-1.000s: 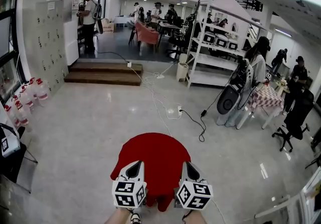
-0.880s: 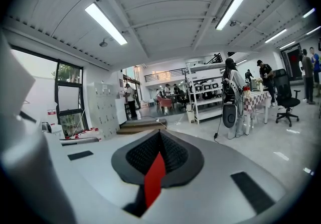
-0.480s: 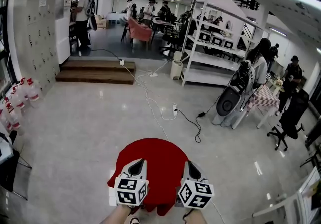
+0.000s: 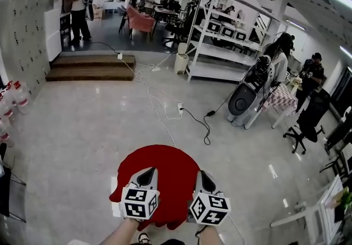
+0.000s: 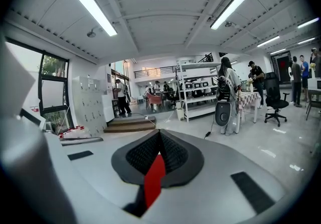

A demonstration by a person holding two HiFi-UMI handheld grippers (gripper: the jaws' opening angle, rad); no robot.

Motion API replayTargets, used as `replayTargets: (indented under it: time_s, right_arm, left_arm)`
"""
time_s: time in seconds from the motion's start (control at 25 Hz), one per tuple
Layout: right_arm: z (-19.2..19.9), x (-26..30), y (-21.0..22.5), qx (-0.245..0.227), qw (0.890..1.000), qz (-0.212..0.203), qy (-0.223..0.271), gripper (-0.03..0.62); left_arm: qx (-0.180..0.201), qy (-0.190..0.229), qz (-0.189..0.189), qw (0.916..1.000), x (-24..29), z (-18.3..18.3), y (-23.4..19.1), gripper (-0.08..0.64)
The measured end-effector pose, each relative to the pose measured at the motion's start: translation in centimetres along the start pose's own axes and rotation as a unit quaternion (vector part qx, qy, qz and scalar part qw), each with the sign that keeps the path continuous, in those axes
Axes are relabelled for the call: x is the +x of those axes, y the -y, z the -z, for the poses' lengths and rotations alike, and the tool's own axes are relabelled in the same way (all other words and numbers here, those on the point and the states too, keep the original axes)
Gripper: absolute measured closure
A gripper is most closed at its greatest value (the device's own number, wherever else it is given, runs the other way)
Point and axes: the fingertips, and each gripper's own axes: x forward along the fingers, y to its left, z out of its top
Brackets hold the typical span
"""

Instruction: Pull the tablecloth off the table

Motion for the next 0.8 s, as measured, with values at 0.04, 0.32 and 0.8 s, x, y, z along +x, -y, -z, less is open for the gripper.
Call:
replayTargets:
  time_s: [0.04,0.32,0.8]
  right_arm:
    - [0.2,0.0,0.1,0.0,1.0,0.001,-0.002,0.568]
    - [0.4,0.5,0.9,0.009,1.0,0.0,-0.005,0.568]
    - [2.0,-0.9,4.7,0.019,0.999,0.008,-0.031,0.568]
  left_arm:
    - [-0.001,-0.002,0.002,1.0,0.2,0.2,0.1,0.546]
    - [-0.008,-0.03,0.005,0.9995,0.3,2.3,1.5,0.546]
    - [-0.005,-0.052,0.006,0.9986,0.7,4.0,5.0,0.546]
